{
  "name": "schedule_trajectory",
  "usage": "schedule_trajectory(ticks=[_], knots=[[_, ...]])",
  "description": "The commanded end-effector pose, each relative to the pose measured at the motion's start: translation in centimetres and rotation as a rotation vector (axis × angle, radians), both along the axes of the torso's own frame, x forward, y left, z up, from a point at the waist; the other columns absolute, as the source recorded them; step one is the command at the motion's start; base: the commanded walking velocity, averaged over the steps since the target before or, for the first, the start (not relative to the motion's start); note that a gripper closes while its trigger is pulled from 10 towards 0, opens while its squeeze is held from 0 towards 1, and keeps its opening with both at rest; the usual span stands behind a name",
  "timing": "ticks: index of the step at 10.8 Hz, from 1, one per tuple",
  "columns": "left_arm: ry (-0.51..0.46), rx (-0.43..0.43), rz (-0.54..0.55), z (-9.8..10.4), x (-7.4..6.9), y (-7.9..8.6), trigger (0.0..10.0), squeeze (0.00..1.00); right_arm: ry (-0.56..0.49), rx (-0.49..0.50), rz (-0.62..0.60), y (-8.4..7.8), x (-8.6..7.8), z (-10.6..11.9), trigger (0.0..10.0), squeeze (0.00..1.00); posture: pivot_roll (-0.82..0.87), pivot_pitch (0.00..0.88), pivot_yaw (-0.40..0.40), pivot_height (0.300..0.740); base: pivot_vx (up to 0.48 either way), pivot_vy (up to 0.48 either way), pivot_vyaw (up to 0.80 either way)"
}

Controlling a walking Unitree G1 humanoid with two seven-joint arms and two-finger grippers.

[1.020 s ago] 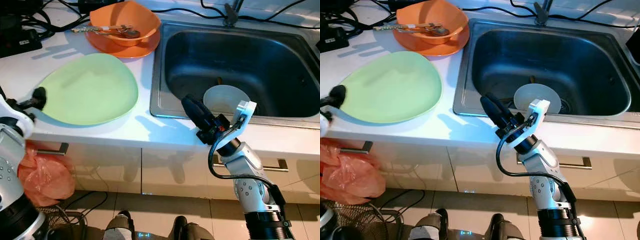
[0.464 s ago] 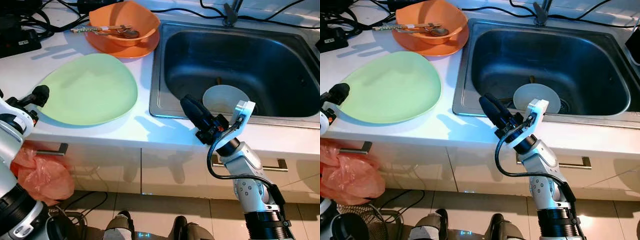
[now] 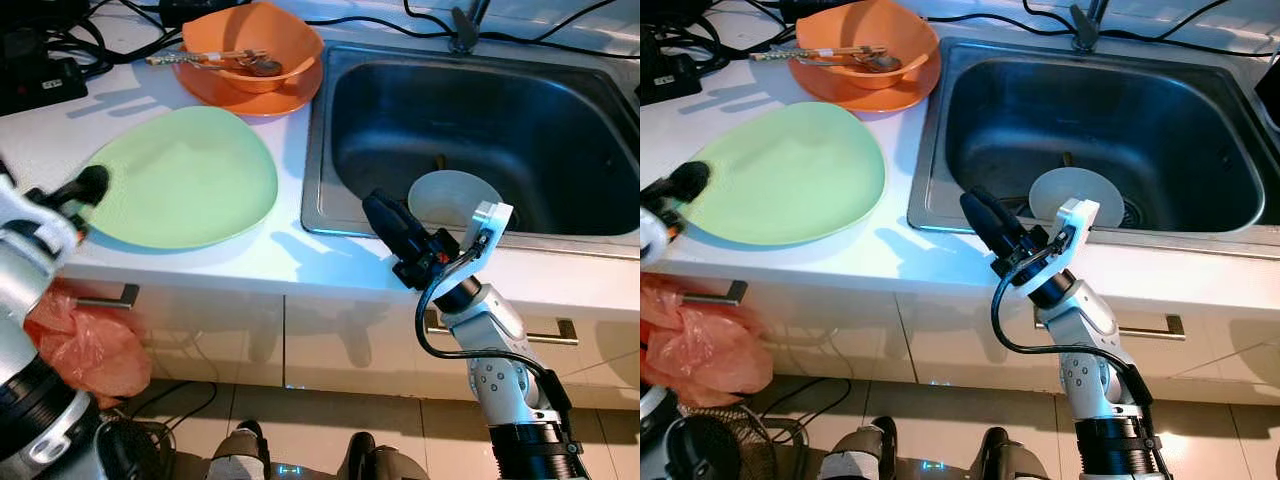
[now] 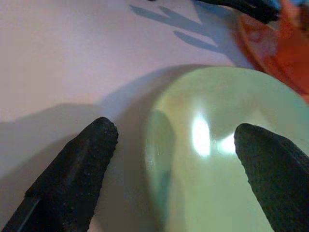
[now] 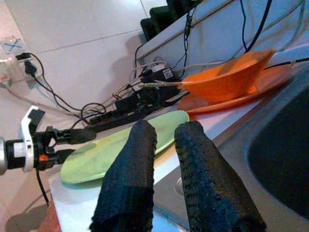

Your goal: Kitchen organization

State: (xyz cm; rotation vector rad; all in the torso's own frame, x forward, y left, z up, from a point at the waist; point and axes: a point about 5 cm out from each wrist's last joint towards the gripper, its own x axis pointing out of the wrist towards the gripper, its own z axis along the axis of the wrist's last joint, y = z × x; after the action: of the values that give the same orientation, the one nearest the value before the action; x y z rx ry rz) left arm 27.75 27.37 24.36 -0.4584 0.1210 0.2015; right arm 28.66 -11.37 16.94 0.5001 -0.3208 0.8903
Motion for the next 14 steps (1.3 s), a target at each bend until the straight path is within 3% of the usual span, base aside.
schedule_trajectory(ticks=[1, 7, 8, 9, 14], knots=[[0.046, -0.023, -0.042, -0.8, 0.4, -0.7, 10.0, 0.0, 0.061, -0.022, 0.003, 0.0, -0.3, -1.5, 10.0, 0.0, 0.22, 0.22, -0.036, 0.74, 0.0, 0.0, 0.0], [0.035, -0.178, -0.125, -1.7, 1.8, -2.8, 9.6, 0.0, 0.061, -0.026, -0.01, 0.0, -0.2, -1.5, 10.0, 0.0, 0.2, 0.217, -0.03, 0.74, 0.0, 0.0, 0.0], [0.044, -0.207, -0.127, -2.5, 1.7, -2.7, 7.6, 0.0, 0.062, -0.027, -0.01, -0.1, -0.2, -1.5, 10.0, 0.0, 0.2, 0.218, -0.031, 0.74, 0.0, 0.0, 0.0], [0.08, -0.223, -0.117, -3.9, 1.3, -2.4, 0.0, 0.0, 0.063, -0.033, -0.011, -0.1, -0.3, -1.6, 10.0, 0.0, 0.2, 0.218, -0.034, 0.74, 0.0, 0.0, 0.0], [0.062, -0.225, -0.121, -3.7, 1.1, -2.5, 0.0, 0.0, 0.066, -0.05, -0.01, -0.3, -0.1, -1.6, 10.0, 0.0, 0.2, 0.218, -0.04, 0.74, 0.0, 0.0, 0.0]])
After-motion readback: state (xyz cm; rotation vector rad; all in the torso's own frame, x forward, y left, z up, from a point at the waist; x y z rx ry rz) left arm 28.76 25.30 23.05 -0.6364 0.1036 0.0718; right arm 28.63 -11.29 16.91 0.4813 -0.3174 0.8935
